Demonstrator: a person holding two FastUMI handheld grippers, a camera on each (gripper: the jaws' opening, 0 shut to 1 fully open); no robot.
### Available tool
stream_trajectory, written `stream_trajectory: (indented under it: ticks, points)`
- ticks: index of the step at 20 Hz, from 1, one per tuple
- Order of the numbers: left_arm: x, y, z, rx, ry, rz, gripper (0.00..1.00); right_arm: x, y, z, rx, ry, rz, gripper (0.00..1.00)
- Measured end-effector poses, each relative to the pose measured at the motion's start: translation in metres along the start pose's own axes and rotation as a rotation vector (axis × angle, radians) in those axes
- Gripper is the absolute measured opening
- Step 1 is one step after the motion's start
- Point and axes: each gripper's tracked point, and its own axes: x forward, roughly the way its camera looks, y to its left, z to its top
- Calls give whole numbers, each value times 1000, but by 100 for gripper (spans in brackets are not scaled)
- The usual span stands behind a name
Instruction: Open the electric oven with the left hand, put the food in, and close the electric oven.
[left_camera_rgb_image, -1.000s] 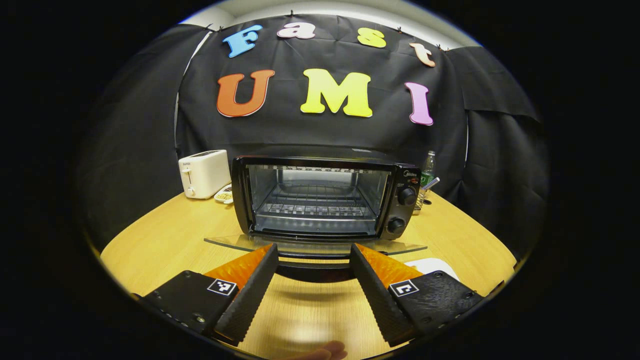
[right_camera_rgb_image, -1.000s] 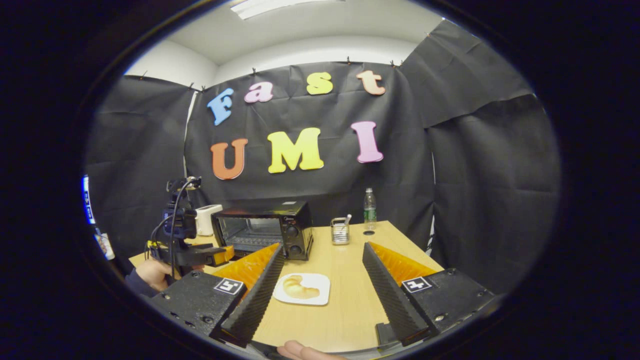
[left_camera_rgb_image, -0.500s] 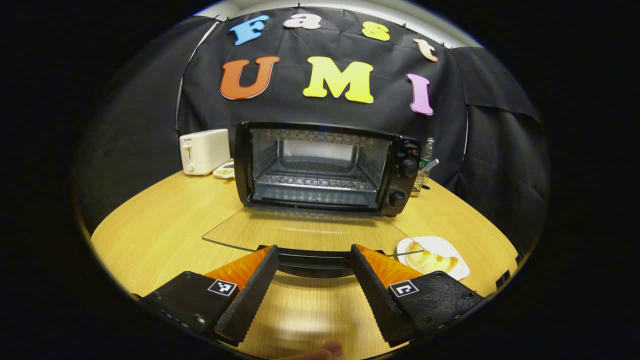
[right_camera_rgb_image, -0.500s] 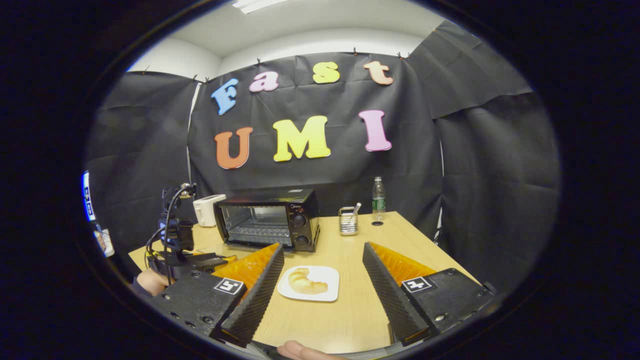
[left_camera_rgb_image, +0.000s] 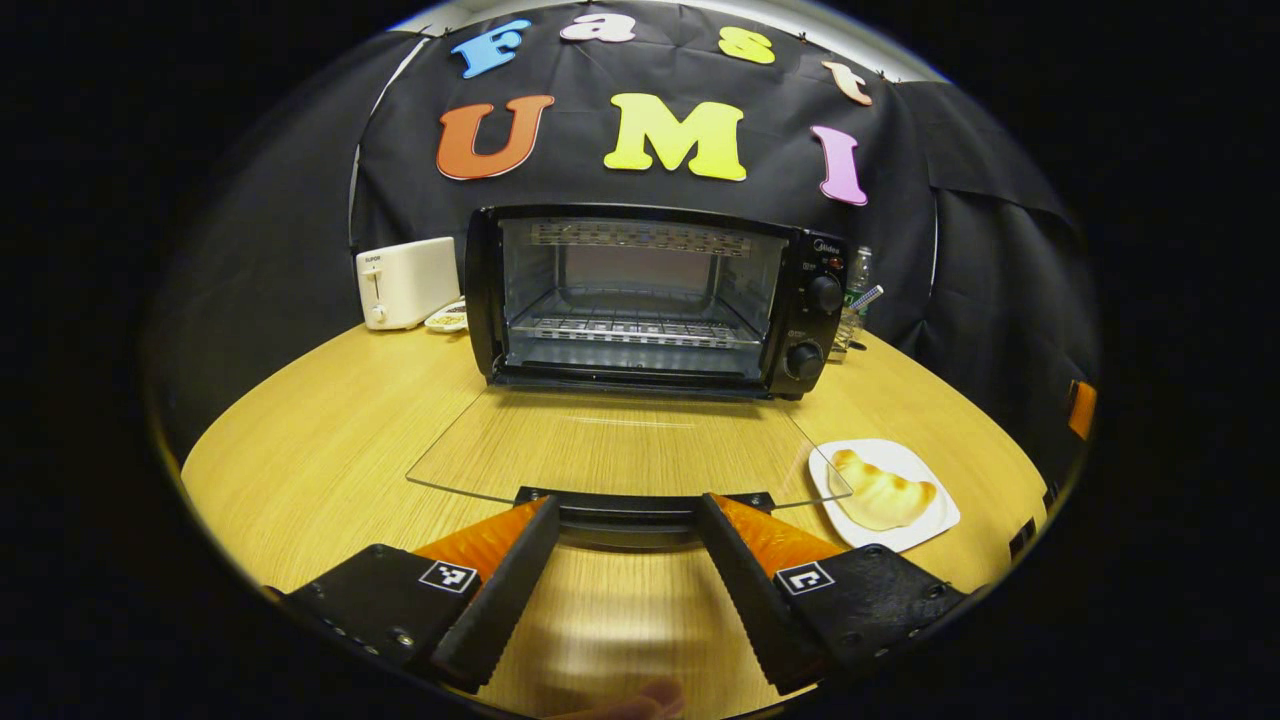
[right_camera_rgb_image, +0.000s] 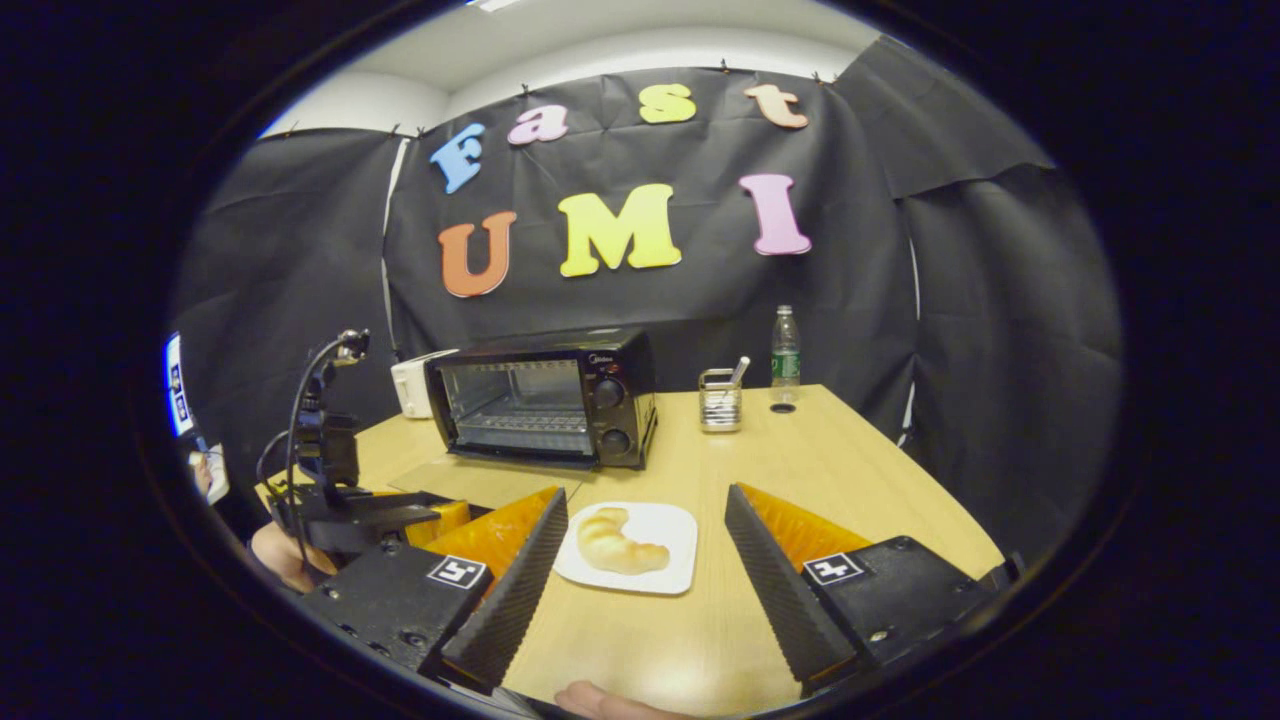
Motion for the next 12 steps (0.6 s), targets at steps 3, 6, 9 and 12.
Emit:
stream_trajectory:
  ticks: [3,6,9,12]
  points:
    - [-14,1,16,-31,-25,-27,93,25,3,-11,-34,42,89,96]
    - [-43,11,41,-11,-80,-15,93,51,5,-26,-68,97,146,96]
    - [-80,15,63,21,-142,-17,93,77,8,-49,-71,183,193,96]
    - [-119,23,86,33,-213,-17,93,95,18,-69,-90,259,252,96]
